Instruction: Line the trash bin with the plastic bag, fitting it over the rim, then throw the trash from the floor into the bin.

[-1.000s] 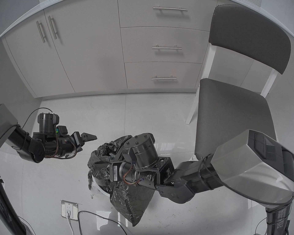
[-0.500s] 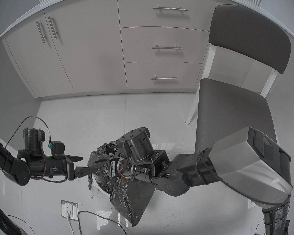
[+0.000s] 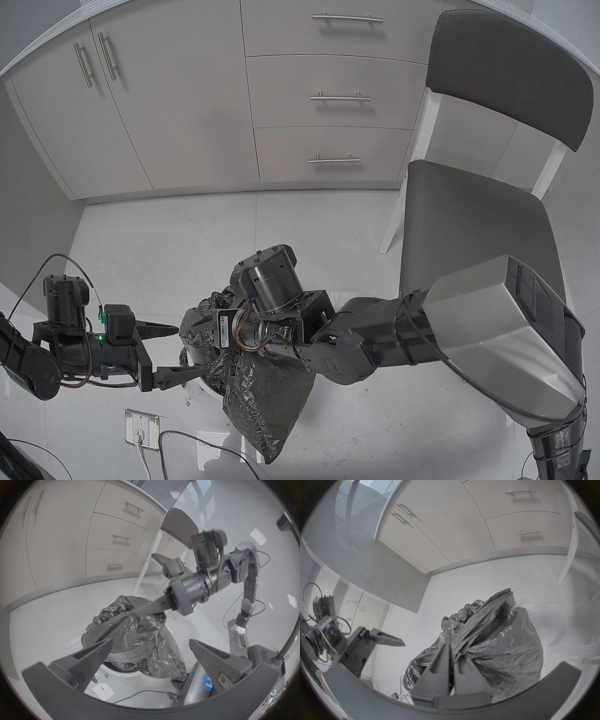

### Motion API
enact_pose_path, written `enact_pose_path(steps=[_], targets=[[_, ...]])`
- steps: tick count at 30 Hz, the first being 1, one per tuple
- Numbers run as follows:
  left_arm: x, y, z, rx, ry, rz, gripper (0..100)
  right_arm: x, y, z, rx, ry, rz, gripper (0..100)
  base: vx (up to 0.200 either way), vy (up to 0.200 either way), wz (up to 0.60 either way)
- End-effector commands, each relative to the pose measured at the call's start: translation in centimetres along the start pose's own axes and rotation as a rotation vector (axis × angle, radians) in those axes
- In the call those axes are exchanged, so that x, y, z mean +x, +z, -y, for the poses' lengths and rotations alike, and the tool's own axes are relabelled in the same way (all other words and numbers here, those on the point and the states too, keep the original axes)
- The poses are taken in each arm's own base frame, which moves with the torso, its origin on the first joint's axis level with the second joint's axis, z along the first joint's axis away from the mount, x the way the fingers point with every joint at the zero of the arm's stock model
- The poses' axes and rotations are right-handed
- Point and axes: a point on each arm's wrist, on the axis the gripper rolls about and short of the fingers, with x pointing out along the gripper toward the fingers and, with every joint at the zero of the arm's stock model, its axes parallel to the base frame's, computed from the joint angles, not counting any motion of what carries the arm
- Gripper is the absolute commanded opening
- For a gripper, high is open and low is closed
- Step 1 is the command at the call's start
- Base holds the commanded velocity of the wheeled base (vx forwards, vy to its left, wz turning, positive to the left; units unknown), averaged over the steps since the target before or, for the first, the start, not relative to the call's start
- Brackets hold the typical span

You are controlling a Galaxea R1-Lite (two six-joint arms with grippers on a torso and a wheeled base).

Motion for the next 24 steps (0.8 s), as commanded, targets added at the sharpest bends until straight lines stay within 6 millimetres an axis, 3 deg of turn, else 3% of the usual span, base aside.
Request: enact_pose_path(steps=[1,11,17,23,24], targets=[[1.0,-1.1,-0.7,0.000,-0.017,-0.031,100,0.2,1.0,-0.6,0.000,0.007,0.010,0,0.000,0.000,0.00],[3.2,-2.6,-2.4,0.048,-0.013,-0.013,100,0.0,1.8,-1.0,0.001,0.007,0.015,0,0.000,0.000,0.00],[4.0,-1.9,-3.4,0.091,-0.022,0.050,100,0.3,1.9,-1.3,-0.003,0.015,0.023,0,0.000,0.000,0.00],[4.4,-1.9,-3.1,0.062,-0.058,0.054,100,0.2,1.9,-1.5,-0.004,0.017,0.024,0,0.000,0.000,0.00],[4.5,-2.0,-3.2,0.054,-0.060,0.053,0,0.2,1.9,-1.5,-0.002,0.017,0.024,0,0.000,0.000,0.00]])
